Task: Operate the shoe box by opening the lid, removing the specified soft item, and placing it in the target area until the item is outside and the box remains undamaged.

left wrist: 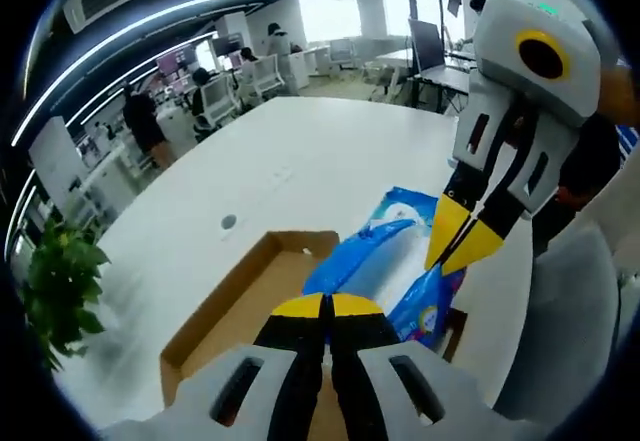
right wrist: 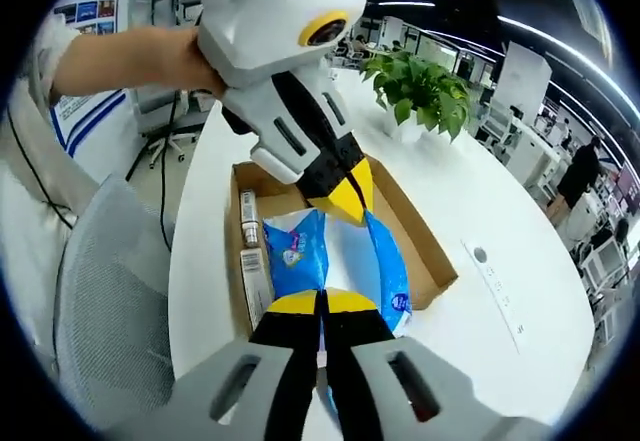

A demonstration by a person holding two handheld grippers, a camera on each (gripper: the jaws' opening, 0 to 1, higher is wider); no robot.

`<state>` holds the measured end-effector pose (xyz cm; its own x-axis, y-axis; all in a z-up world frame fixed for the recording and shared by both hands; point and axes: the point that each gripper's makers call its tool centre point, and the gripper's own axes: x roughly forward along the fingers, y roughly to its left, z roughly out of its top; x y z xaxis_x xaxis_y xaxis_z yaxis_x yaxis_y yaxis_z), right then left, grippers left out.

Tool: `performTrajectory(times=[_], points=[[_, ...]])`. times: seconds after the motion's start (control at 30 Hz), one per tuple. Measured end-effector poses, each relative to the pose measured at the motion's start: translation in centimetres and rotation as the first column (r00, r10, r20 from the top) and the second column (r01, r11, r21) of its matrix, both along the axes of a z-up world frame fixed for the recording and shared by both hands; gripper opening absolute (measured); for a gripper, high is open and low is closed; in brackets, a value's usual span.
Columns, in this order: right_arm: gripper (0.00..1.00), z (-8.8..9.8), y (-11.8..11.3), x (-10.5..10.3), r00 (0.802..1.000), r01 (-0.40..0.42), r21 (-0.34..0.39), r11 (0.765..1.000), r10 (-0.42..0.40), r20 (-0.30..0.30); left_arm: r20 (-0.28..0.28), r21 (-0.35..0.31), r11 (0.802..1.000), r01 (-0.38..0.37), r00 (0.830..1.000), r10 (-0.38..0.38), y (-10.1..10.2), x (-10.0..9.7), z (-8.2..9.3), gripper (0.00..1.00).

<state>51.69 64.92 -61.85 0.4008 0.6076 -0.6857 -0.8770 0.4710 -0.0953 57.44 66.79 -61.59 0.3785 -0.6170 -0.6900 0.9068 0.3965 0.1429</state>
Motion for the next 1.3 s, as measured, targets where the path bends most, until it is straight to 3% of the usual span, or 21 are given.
performTrajectory(times=[0.3, 1.3], points=[[0.00, 0.3, -3.4, -0.2, 0.999, 0.038, -0.022, 0.999, -0.038, 0.015, 0.003, 0.000, 0.999, 0.044, 0.999, -0.044, -3.8, 0.0, 0.4, 0.00], [0.00, -0.6, -15.0, -1.1, 0.986, 0.168, -0.070, 0.983, -0.168, 0.008, -0.037, -0.027, 0.981, 0.193, 0.980, -0.194, -15.4, -1.2, -0.6, 0.00]])
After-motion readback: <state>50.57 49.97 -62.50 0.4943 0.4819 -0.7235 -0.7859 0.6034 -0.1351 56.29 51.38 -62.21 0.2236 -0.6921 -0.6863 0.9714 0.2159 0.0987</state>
